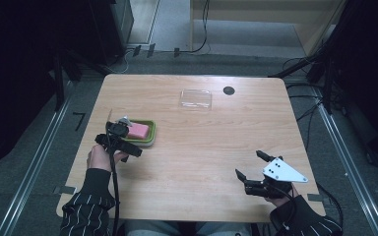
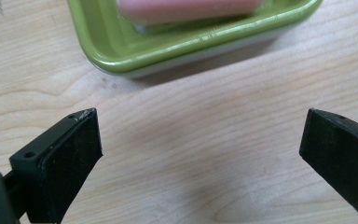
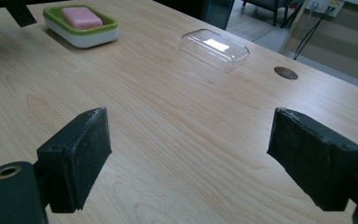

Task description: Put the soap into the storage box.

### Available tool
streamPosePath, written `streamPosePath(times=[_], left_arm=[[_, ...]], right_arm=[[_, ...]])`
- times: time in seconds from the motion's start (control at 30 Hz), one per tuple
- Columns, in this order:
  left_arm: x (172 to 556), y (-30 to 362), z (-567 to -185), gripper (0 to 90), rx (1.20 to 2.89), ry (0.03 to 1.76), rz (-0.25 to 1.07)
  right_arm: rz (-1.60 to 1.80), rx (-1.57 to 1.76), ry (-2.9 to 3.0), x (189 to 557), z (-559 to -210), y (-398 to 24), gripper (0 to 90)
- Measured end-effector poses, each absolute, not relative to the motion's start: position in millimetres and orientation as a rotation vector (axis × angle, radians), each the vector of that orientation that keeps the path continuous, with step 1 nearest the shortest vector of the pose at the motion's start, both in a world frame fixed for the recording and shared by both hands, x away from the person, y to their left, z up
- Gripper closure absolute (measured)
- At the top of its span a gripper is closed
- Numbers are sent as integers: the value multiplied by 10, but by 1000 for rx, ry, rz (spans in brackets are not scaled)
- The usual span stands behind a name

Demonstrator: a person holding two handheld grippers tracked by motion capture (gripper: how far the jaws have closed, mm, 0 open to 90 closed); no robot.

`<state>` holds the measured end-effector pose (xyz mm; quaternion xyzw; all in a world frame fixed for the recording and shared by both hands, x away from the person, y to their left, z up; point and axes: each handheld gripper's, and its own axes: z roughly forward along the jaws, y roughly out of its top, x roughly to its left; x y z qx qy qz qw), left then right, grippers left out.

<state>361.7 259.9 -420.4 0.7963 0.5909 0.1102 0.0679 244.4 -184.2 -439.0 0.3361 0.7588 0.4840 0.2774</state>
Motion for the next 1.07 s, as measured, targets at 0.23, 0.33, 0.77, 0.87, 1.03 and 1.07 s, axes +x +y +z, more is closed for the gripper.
streamPosePath(times=[0.23,0.33,0.77,0.87,1.03,1.07], left_arm=[[3485,2623,-4268,0,2417,1785,324],[3405,2639,-4309,0,2419,1798,322],[3114,2715,-4451,0,2436,1811,323],[3110,2703,-4474,0,2433,1801,317],[3133,2671,-4472,0,2437,1782,342],[3138,2669,-4467,0,2442,1772,342]], right_arm=[[1296,907,2035,2439,-4390,-1848,136],[1295,907,2035,2437,-4390,-1848,136],[1293,903,2037,2433,-4391,-1851,137],[1292,904,2036,2432,-4391,-1850,136],[1292,905,2034,2434,-4393,-1858,137],[1291,908,2036,2434,-4393,-1857,136]])
